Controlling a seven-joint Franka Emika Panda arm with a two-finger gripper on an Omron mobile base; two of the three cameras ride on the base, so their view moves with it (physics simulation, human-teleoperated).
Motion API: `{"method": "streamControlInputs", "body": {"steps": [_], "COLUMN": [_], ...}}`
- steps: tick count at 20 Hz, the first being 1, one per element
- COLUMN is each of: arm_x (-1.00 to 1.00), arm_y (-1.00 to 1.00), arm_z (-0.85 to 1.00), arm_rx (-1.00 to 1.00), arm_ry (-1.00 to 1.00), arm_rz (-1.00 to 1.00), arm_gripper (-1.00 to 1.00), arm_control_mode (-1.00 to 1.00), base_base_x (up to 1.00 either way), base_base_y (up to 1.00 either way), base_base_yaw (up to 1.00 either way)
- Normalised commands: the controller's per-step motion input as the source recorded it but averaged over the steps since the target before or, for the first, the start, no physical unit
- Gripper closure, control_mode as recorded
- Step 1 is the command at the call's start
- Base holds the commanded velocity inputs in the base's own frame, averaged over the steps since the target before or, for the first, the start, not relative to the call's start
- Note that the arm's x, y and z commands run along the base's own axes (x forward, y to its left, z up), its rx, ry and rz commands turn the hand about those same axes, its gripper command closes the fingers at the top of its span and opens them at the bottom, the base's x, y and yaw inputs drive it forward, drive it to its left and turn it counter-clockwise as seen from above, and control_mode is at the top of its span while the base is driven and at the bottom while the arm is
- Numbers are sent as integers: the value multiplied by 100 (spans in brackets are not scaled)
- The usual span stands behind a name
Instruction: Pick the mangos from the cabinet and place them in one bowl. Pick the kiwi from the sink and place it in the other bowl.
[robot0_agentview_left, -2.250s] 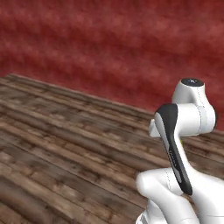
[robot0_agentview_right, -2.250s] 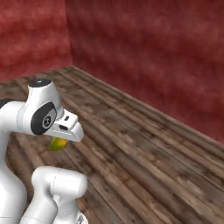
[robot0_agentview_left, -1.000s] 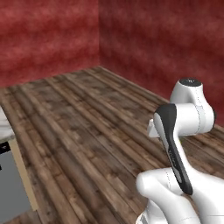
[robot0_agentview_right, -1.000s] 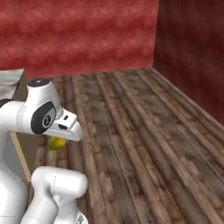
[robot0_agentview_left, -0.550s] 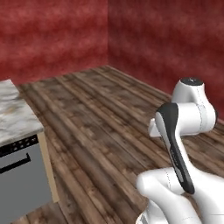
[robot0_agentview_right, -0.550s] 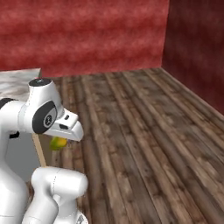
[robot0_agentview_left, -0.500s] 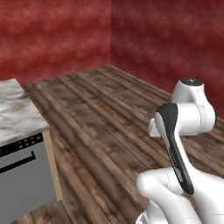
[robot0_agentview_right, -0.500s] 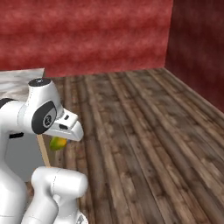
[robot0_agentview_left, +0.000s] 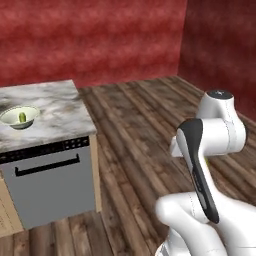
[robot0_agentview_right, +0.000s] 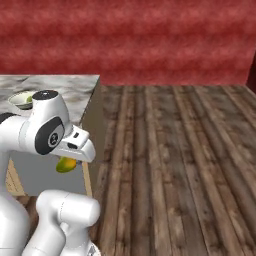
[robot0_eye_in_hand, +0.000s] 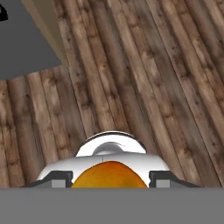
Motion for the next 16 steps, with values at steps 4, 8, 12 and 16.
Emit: {"method": "streamControlInputs", "body": {"steps": [4, 8, 12, 16], "arm_x": [0, 0, 0, 0], "arm_y": [0, 0, 0, 0], "arm_z": [0, 0, 0, 0], "arm_rx": [0, 0, 0, 0], "arm_ry": [0, 0, 0, 0], "arm_rz": [0, 0, 0, 0], "arm_gripper": [100, 100, 100, 100], "arm_control_mode": [100, 100, 100, 100], "base_base_x": [25, 36, 50, 38], "base_base_y": [52, 45, 47, 61], "base_base_yaw": [28, 6, -11, -10]}}
